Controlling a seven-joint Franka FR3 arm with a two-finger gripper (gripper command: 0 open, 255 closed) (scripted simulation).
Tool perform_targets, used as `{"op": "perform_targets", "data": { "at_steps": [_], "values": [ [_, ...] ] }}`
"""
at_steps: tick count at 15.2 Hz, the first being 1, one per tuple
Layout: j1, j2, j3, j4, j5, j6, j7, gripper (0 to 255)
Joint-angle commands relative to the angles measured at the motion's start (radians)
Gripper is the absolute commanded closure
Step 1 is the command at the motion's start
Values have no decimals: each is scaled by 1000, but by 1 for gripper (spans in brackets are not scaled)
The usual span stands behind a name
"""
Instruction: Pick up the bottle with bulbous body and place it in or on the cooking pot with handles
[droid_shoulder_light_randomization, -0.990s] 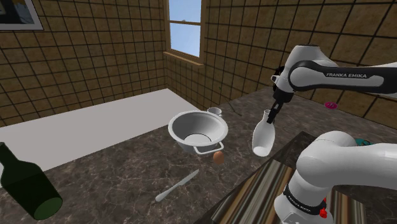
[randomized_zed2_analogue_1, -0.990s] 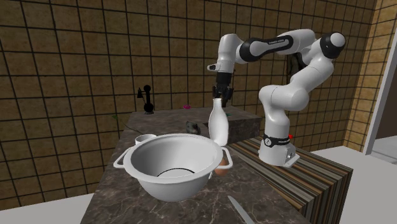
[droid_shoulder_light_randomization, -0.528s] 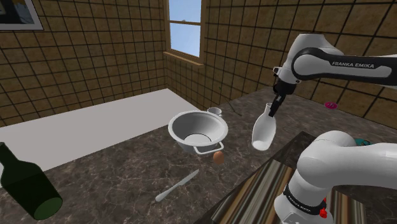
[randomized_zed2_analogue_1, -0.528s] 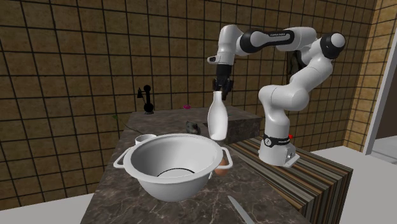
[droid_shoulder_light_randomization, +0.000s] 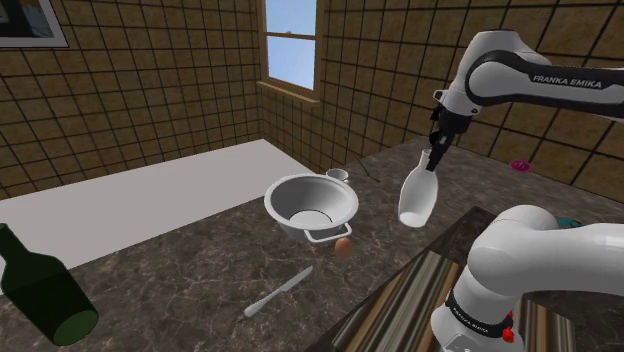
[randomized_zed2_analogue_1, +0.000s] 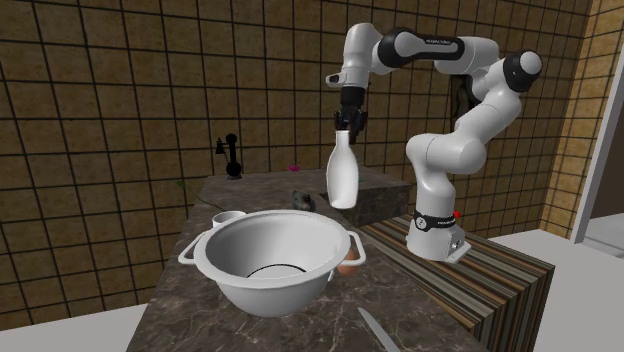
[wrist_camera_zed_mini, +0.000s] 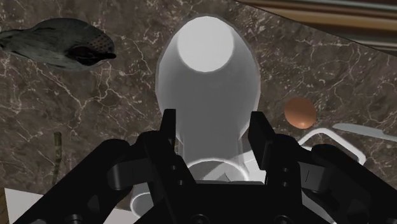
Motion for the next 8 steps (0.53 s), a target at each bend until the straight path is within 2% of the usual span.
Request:
{"op": "perform_targets", "data": {
  "at_steps": [1,8],
  "values": [
    [4,3,8,27,8,-24,0,255],
    [18,29,31,132,31,-103,-1,255]
  ]
}}
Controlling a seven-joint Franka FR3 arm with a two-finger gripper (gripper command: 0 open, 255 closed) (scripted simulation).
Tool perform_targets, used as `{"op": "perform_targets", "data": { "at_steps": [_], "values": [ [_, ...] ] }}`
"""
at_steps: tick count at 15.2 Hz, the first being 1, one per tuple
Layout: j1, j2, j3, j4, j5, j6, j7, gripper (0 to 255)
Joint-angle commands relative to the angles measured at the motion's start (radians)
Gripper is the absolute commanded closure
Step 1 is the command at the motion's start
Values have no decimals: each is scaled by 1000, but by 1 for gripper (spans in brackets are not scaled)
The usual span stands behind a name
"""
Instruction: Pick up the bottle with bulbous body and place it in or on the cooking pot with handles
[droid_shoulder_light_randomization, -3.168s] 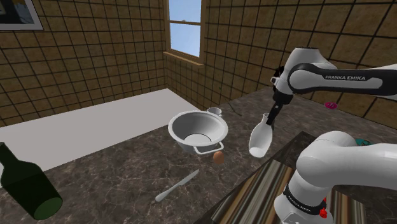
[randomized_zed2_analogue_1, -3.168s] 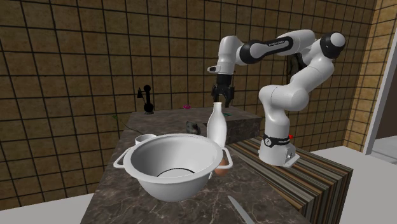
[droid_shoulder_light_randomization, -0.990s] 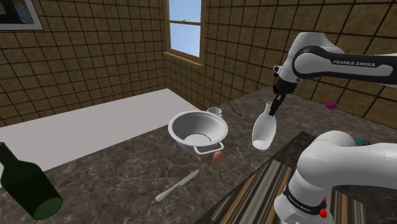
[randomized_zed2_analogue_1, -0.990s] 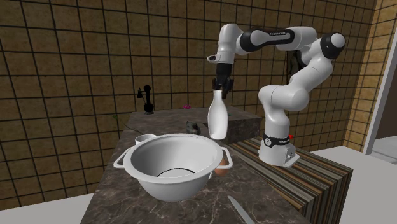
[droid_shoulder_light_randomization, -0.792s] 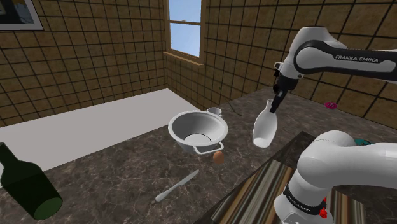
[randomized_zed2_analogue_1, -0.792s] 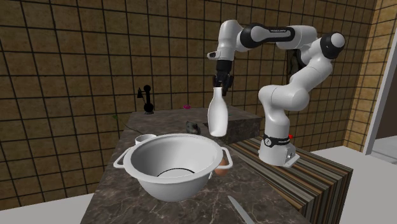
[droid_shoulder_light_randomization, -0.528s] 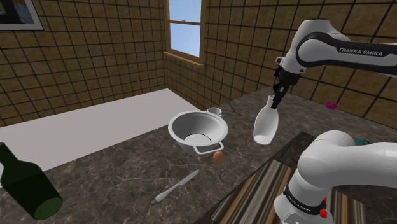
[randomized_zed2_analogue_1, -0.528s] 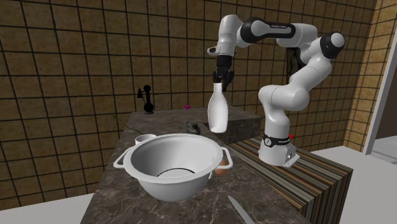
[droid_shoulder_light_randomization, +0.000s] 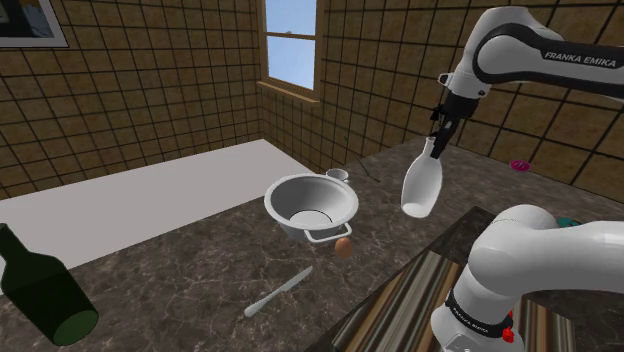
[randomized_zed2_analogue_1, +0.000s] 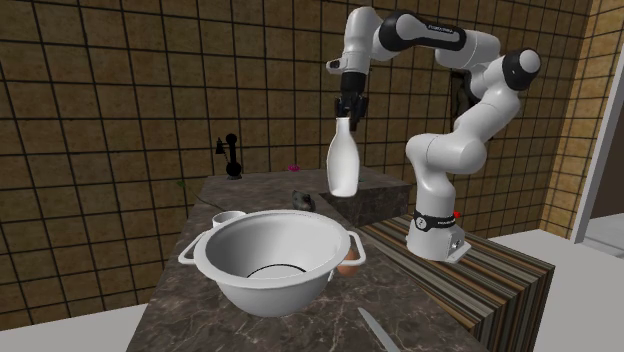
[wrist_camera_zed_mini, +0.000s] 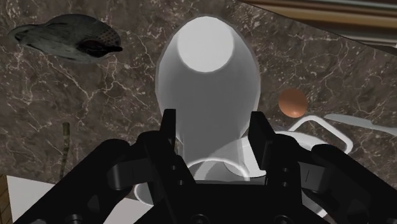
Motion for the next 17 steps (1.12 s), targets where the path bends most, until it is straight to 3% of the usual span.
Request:
{"op": "perform_targets", "data": {
  "at_steps": [1,11,17],
  "values": [
    [4,9,7,33,7,-23,0,255],
    [22,62,31,192,34,-129,-3,255],
    [79,220,113,304,114,-95,95,255]
  ]
}}
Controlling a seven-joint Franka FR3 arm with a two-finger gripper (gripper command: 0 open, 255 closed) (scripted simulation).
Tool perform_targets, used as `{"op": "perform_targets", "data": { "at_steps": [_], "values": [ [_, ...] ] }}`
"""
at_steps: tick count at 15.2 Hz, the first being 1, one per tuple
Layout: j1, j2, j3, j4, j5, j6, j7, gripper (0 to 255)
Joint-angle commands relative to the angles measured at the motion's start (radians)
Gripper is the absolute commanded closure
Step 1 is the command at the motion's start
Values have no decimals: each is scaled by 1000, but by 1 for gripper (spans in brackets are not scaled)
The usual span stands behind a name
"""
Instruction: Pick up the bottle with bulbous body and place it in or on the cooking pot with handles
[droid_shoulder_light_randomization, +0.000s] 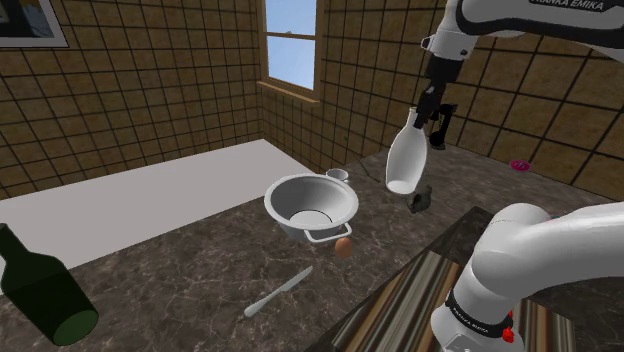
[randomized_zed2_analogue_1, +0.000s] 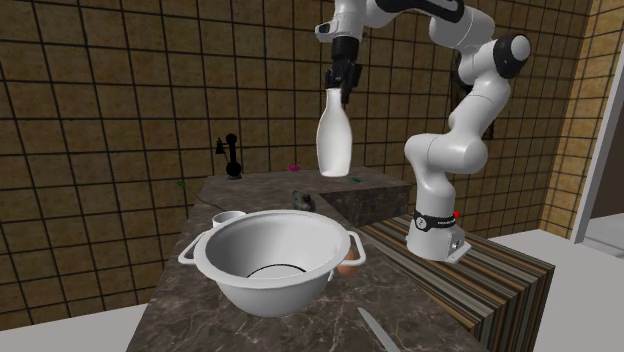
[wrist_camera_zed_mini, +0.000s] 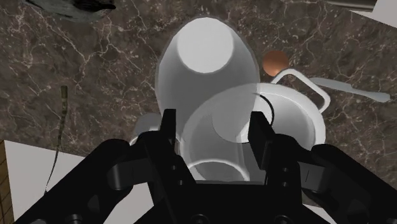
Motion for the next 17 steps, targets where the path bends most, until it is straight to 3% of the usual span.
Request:
{"op": "perform_targets", "data": {
  "at_steps": [1,9,17],
  "values": [
    [17,51,27,46,25,3,32,255],
    [72,292,112,270,97,12,141,255],
    [112,564,178,584,135,-33,238,255]
  ]
}}
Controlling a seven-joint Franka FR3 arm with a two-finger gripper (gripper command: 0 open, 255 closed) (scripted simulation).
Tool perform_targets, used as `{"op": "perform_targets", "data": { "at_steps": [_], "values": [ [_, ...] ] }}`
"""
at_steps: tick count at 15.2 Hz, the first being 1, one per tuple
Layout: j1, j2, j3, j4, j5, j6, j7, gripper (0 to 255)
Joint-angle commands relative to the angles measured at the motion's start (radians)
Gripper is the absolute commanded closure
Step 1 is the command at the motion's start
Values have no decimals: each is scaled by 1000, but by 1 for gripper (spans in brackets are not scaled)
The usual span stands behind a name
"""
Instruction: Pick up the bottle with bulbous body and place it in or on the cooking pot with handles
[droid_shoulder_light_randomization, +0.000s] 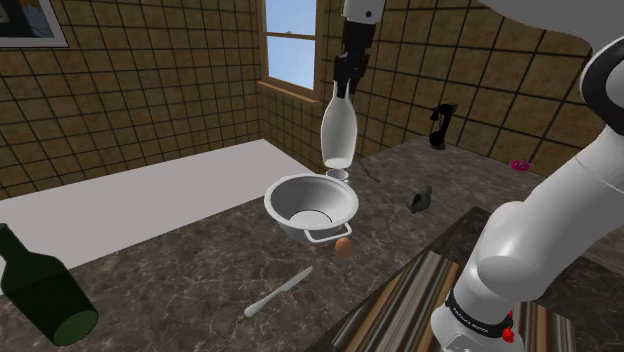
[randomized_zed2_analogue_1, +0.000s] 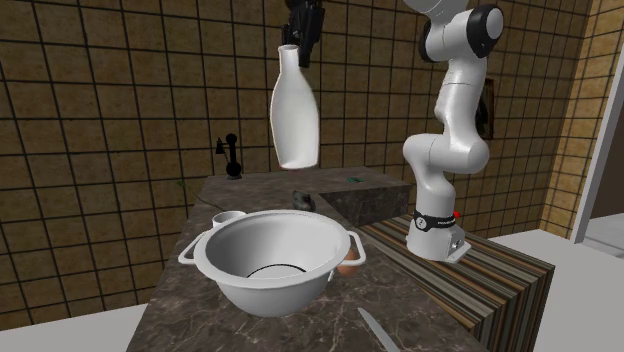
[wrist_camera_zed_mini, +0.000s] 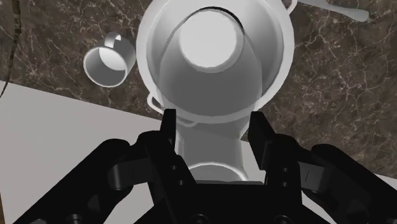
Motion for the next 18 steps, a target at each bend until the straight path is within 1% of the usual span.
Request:
{"op": "perform_targets", "data": {
  "at_steps": [1,4,5,18],
  "values": [
    [10,77,15,98,7,-21,24,255],
    [24,197,35,259,11,-63,58,255],
    [27,213,38,282,12,-69,63,255],
    [27,131,38,4,9,127,65,255]
  ]
}}
